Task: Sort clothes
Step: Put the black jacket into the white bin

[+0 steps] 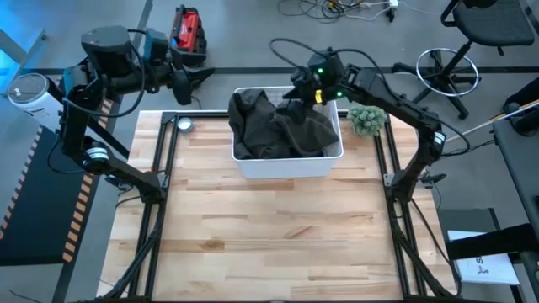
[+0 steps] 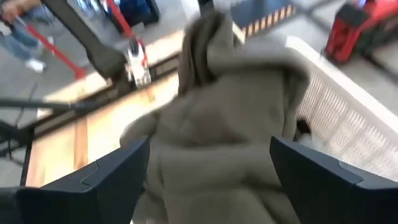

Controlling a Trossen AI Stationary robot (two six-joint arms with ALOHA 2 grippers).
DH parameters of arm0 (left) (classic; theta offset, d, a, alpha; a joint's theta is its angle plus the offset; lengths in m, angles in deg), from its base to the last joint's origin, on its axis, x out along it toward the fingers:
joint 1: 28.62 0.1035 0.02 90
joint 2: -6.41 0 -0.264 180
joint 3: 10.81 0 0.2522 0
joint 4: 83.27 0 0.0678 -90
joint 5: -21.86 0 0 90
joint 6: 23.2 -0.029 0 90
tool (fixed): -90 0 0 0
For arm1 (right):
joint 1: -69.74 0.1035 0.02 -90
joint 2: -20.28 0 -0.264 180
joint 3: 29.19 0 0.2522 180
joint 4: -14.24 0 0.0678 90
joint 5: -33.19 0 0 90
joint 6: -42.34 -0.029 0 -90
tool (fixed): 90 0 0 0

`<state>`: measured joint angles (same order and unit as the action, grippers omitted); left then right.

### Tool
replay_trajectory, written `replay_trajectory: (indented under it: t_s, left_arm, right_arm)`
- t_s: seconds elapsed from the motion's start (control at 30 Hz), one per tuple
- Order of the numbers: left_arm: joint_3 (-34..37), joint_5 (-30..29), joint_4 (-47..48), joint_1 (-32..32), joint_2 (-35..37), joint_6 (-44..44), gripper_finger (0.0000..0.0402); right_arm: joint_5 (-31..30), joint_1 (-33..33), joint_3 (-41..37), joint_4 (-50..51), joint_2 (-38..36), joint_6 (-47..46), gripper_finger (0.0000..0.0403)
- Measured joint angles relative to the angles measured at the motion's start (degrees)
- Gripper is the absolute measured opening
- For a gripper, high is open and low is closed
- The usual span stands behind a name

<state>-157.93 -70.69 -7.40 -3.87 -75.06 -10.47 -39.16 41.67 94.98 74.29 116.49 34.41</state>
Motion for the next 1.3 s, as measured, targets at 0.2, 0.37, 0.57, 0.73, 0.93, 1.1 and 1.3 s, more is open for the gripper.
replay_trajectory:
  t_s: [0.2,0.37,0.57,0.73,0.93,1.1,1.3]
  left_arm:
    - [0.00,0.02,0.15,0.00,0.24,0.50,0.0274]
    - [0.00,0.06,0.36,0.00,0.63,1.31,0.0290]
    - [0.00,0.07,0.85,0.00,0.61,1.32,0.0288]
    - [0.00,0.09,0.83,0.00,0.61,1.53,0.0280]
    - [0.00,0.20,0.81,-0.04,0.63,1.97,0.0287]
    - [0.00,0.20,0.79,-0.04,0.63,1.97,0.0297]
    - [0.00,0.20,0.72,-0.02,0.63,1.70,0.0290]
  right_arm:
    - [0.36,-0.05,-0.09,10.13,-0.42,1.04,0.0330]
    - [-0.52,-0.07,1.25,18.42,-1.18,2.92,0.0339]
    - [2.13,-0.05,4.26,21.70,-1.33,3.36,0.0339]
    - [3.85,0.02,8.20,23.33,-1.29,2.22,0.0339]
    - [3.83,-0.02,14.24,25.03,-1.29,2.04,0.0339]
    - [3.72,0.08,16.96,23.51,-1.31,2.61,0.0338]
    - [3.31,0.51,16.13,15.49,-0.92,3.02,0.0297]
